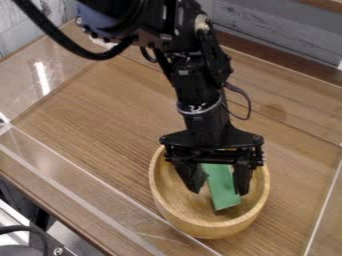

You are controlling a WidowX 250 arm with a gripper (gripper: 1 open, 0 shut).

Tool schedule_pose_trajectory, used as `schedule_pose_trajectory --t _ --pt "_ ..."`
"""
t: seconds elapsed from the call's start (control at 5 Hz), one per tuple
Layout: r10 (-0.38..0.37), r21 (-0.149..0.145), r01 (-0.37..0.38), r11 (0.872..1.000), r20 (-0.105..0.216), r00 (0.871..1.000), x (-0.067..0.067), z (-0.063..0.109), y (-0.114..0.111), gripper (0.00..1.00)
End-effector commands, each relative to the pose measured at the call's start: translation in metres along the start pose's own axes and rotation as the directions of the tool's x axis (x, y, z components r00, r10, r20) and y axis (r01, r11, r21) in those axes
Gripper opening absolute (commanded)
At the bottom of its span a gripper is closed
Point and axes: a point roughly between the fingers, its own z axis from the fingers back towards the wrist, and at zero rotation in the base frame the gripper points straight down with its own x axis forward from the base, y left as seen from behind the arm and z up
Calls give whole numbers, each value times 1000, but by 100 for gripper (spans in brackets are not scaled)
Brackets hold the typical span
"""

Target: Remove the green block from inside the brown bowl and put it on the table

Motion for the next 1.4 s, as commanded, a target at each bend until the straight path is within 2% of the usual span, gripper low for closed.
schedule_pose_trajectory --t 0.0,0.6,0.8,1.2 --pt "-2 -8 2 1000 25 1000 4 0 -5 100" --pt "17 3 -17 1000 23 1000 6 -12 -3 100" --pt "24 5 -24 1000 21 999 7 -16 -2 0" --pt "34 20 -34 999 -9 999 2 -12 -1 0"
